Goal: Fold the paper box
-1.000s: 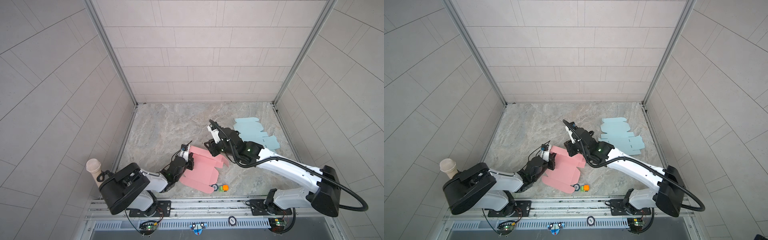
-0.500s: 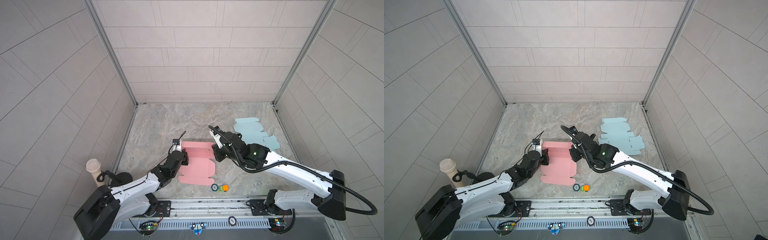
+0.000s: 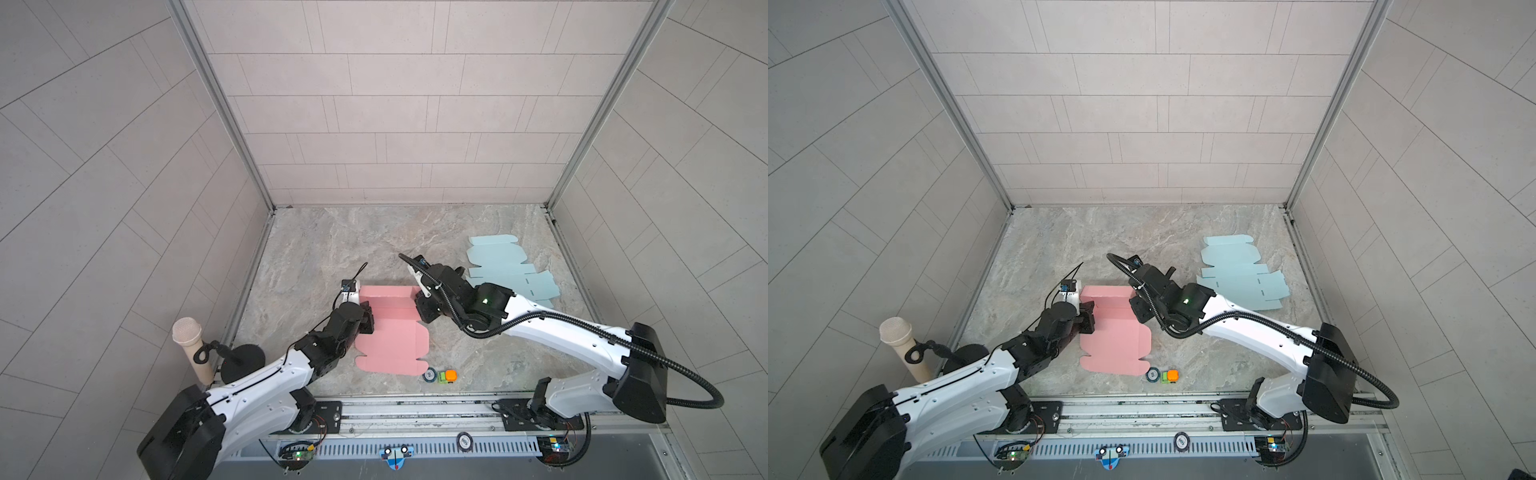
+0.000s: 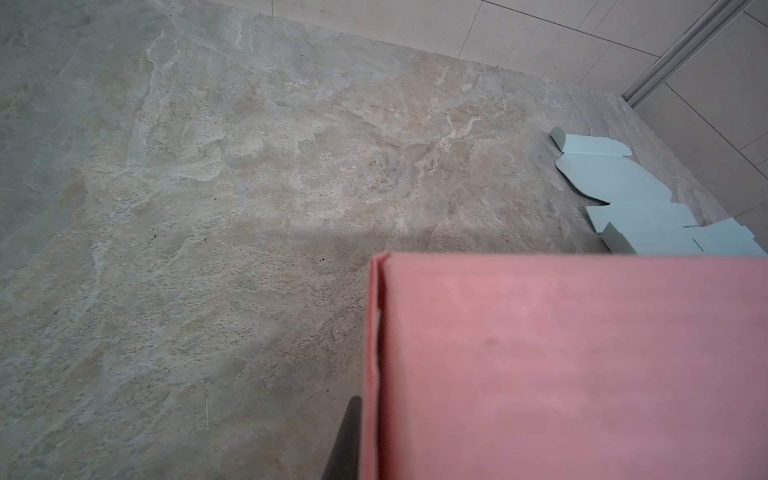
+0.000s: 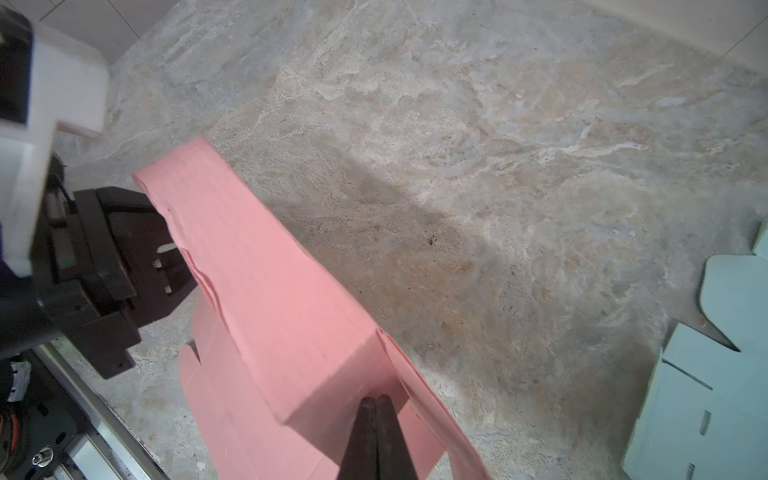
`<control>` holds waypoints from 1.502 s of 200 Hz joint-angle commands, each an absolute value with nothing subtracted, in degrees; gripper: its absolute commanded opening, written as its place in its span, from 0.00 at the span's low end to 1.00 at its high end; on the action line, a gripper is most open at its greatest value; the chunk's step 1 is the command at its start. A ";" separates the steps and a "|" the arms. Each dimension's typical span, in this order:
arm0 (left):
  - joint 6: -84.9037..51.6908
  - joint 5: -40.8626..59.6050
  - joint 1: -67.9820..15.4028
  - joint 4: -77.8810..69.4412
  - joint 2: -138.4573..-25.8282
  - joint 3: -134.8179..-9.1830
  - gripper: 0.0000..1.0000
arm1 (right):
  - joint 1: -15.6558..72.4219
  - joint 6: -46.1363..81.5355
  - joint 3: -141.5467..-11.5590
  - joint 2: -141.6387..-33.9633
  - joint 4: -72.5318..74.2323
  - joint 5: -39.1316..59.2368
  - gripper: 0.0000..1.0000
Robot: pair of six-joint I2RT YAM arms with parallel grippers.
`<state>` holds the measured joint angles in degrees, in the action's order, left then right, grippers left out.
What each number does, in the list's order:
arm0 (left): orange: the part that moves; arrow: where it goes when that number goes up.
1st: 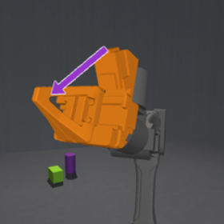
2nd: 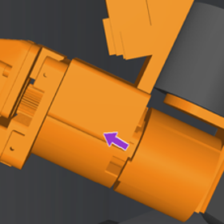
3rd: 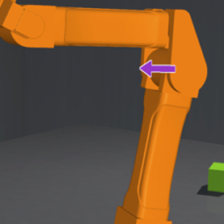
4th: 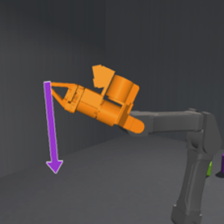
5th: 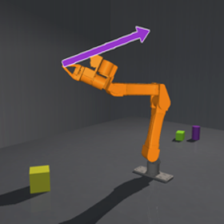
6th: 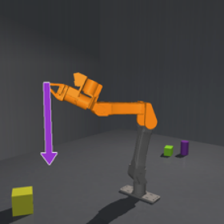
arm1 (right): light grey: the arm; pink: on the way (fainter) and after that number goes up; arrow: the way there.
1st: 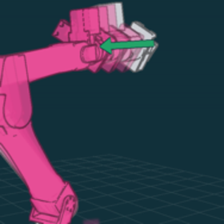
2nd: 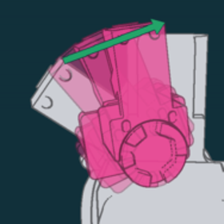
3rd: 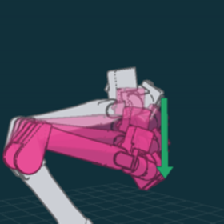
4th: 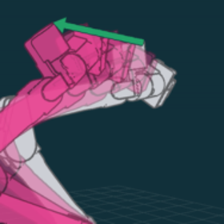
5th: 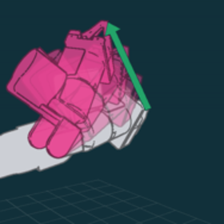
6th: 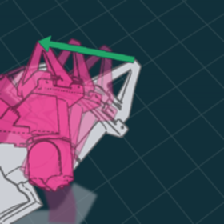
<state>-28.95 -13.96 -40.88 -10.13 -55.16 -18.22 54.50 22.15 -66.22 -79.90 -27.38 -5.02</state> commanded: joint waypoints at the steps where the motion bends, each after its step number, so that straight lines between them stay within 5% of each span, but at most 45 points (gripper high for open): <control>1: -29.95 -12.29 -40.43 -9.56 -54.24 -19.56 0.00 | 55.87 21.05 -69.02 -79.87 -25.93 -4.66 0.02; 28: -30.27 -8.30 -38.91 -9.81 -53.94 -19.51 0.00 | 56.11 19.84 -70.17 -78.77 -27.65 -5.28 0.08; 76: -30.66 3.52 -32.69 -9.26 -52.44 -19.86 0.00 | 55.93 16.71 -65.20 -64.82 -24.18 -5.31 0.48; 112: -32.67 11.25 -25.26 -9.36 -48.16 -18.77 0.00 | 54.94 18.27 -53.92 -54.07 -13.00 -0.59 0.64; 180: -35.68 17.84 -21.71 -6.70 -40.67 -21.27 0.00 | 52.67 22.41 -30.90 -36.72 11.15 2.00 0.71; 300: -39.75 25.35 -21.75 -12.10 -39.64 -21.80 0.00 | 51.26 25.05 -34.02 -47.41 22.10 6.09 0.63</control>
<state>-38.76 23.29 -21.98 -8.54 -40.62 -21.41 51.40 24.08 -31.16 -45.21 16.97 4.82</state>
